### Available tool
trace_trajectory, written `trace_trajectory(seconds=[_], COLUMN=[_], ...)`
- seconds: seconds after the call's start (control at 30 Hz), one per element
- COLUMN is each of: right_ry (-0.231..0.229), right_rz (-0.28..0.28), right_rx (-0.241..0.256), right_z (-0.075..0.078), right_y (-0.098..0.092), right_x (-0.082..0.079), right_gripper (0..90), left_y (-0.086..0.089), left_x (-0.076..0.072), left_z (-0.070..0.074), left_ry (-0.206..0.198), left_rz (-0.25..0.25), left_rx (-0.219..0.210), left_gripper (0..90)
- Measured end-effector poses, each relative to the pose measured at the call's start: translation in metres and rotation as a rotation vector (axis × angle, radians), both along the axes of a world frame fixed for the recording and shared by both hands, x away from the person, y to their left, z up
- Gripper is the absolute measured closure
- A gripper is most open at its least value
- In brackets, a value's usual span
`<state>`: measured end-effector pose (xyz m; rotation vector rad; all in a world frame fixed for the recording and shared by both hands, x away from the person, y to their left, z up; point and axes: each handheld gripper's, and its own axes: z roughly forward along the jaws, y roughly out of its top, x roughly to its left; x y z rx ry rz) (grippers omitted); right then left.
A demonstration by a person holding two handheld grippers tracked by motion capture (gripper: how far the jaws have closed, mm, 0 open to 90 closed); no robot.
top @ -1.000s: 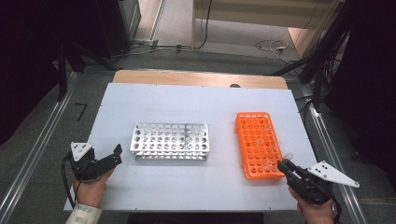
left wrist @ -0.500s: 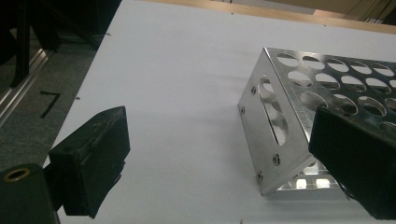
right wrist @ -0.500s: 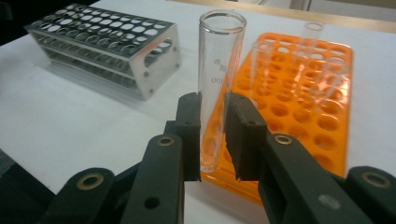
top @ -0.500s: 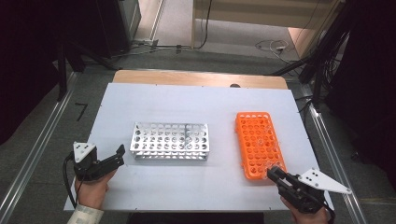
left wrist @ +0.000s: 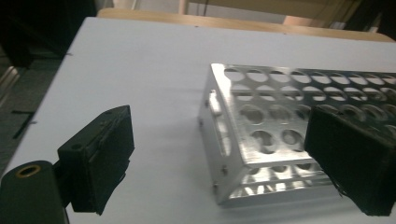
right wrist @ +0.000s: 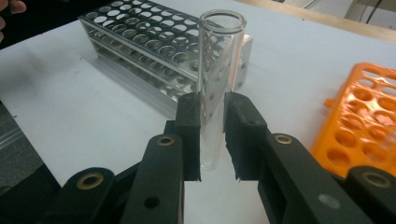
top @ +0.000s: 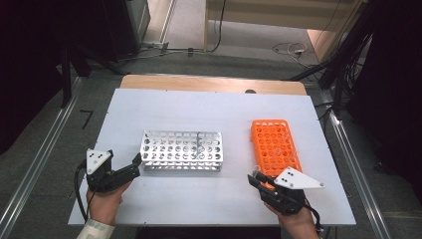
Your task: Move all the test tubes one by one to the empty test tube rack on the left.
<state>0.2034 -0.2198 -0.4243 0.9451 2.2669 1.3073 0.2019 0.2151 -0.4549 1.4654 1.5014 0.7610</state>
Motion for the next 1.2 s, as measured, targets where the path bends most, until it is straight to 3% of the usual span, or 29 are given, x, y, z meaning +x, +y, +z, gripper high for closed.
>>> trace_trajectory(seconds=[0.13, 0.17, 0.2, 0.3, 0.33, 0.47, 0.73, 0.97, 1.2], right_ry=[0.016, 0.016, 0.025, 0.033, 0.036, 0.036, 0.036, 0.049, 0.047], right_rz=[0.028, 0.035, 0.039, 0.058, 0.065, 0.095, 0.151, 0.186, 0.21], right_rx=[-0.007, -0.011, -0.008, -0.017, -0.017, -0.04, -0.094, -0.11, -0.1], right_z=[-0.001, -0.001, -0.002, -0.004, -0.005, -0.009, -0.02, -0.027, -0.026], right_y=[0.02, 0.024, 0.028, 0.041, 0.045, 0.063, 0.099, 0.114, 0.123], right_x=[0.01, 0.013, 0.014, 0.019, 0.02, 0.023, 0.028, 0.031, 0.027], right_gripper=[73.6, 73.6, 73.6, 73.6, 73.6, 73.6, 73.6, 73.6, 73.6], left_y=[-0.018, -0.018, -0.028, -0.042, -0.042, -0.07, -0.113, -0.127, -0.133], left_x=[0.003, 0.003, 0.003, 0.001, 0.001, -0.004, -0.009, -0.011, -0.011], left_z=[0.003, 0.003, 0.005, 0.009, 0.009, 0.016, 0.021, 0.024, 0.023], left_ry=[-0.004, -0.004, 0.001, -0.007, -0.007, -0.031, -0.03, -0.044, -0.04], left_rz=[-0.079, -0.079, -0.121, -0.182, -0.182, -0.29, -0.442, -0.495, -0.533], left_rx=[-0.013, -0.013, -0.011, -0.008, -0.008, -0.002, 0.048, 0.058, 0.063], left_gripper=[10.6, 10.6, 10.8, 12.8, 13.7, 17.1, 25.4, 35.2, 58.4])
